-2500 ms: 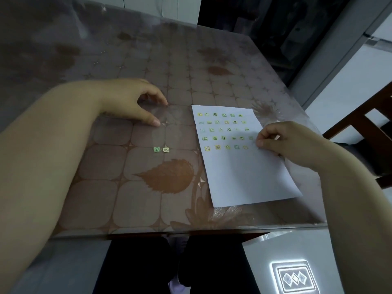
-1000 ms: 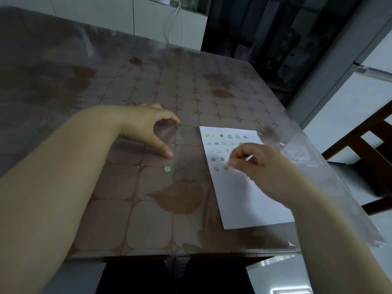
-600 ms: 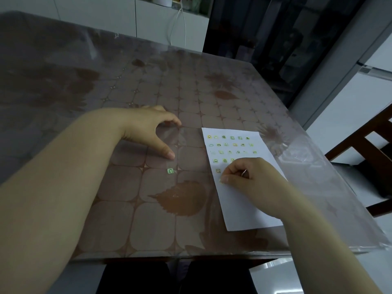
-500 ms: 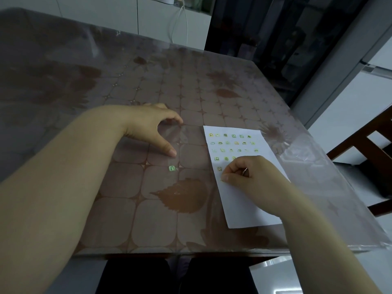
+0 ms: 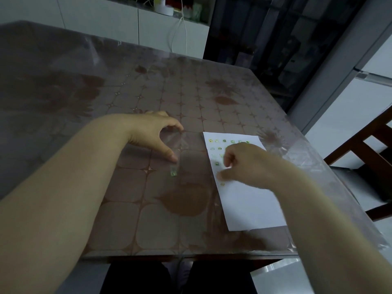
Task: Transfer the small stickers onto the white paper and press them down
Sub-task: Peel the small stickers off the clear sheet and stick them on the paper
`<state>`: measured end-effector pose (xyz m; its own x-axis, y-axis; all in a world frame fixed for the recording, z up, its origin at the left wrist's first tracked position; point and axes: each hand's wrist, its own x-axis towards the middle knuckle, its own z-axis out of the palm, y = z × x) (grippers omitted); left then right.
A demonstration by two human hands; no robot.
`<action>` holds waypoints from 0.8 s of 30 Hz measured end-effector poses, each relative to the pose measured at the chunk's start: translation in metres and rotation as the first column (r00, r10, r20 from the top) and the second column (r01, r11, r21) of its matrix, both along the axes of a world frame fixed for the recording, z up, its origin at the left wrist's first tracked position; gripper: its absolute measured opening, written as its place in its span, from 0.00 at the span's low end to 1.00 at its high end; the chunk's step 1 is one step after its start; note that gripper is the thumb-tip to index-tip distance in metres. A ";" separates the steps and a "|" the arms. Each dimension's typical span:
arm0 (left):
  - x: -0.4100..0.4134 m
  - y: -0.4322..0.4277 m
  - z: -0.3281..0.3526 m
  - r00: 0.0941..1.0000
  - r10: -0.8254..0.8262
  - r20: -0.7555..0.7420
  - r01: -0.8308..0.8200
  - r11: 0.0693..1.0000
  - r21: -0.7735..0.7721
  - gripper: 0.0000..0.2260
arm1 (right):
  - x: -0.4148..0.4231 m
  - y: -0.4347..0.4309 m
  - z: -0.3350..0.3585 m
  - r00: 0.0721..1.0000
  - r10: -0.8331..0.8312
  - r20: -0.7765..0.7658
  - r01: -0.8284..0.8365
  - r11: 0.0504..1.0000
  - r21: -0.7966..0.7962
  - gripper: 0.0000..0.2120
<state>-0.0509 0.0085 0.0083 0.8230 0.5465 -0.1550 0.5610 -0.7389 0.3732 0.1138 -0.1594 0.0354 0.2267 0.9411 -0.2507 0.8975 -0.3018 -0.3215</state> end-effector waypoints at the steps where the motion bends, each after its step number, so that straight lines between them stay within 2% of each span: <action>1: 0.000 0.000 -0.001 1.000 -0.004 0.001 0.004 1.000 0.008 0.35 | -0.009 0.001 -0.003 0.998 0.025 -0.055 -0.021 0.996 0.084 0.10; 4: -0.001 0.001 -0.002 1.000 -0.012 0.012 0.012 1.000 0.013 0.34 | -0.041 0.008 -0.021 0.984 0.065 -0.166 -0.016 0.960 0.281 0.04; 7: -0.001 0.002 -0.003 0.999 -0.013 0.047 0.013 1.000 -0.001 0.36 | -0.054 0.013 -0.036 0.979 0.049 -0.198 0.029 0.927 0.374 0.05; 12: 0.000 0.006 -0.006 0.999 -0.018 0.050 0.018 1.000 0.004 0.31 | -0.053 0.015 -0.036 0.957 0.100 -0.271 0.008 0.930 0.368 0.02; 17: 0.001 0.006 -0.006 0.998 -0.019 0.059 0.019 1.000 -0.004 0.30 | -0.061 0.011 -0.039 0.978 0.140 -0.156 -0.075 0.930 0.360 0.03; 21: 0.002 0.004 -0.005 0.997 -0.013 0.079 0.014 1.000 -0.011 0.30 | -0.027 -0.005 -0.021 0.957 0.121 -0.262 0.001 0.906 0.423 0.10; 24: 0.002 0.004 -0.005 0.997 -0.006 0.075 0.008 1.000 -0.022 0.29 | 0.016 -0.022 -0.014 0.975 0.040 -0.220 0.044 0.931 0.362 0.09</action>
